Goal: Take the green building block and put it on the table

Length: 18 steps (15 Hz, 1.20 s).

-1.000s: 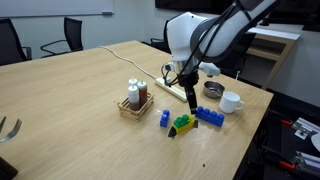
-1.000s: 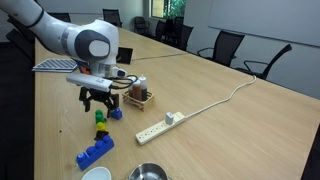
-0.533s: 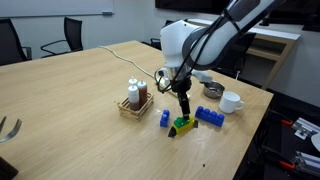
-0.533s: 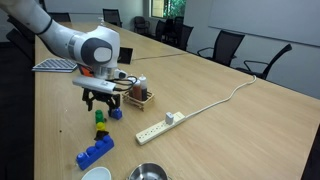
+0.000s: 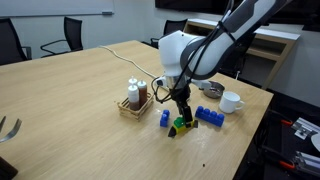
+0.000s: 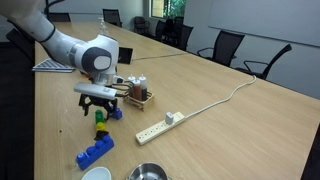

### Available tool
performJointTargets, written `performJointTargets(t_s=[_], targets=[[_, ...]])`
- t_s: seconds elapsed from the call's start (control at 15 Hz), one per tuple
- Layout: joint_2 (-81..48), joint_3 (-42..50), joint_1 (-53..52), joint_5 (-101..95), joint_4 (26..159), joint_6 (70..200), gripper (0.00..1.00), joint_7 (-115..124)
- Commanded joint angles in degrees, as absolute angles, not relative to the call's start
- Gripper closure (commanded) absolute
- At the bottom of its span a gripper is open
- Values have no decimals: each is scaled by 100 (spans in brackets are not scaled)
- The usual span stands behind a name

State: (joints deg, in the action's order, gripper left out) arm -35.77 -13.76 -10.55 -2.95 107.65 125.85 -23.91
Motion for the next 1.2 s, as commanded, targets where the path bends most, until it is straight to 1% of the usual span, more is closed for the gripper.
performJointTargets(t_s=[0.0,0.27,1.13], targets=[[-3593,-1484,-982,-310,10794,12598,0,-2588],[-3590,-1454,-1104,-478,10853,12683,0,-2461],[-3458,-916,-1811,-2000,11105,13575,0,-895]])
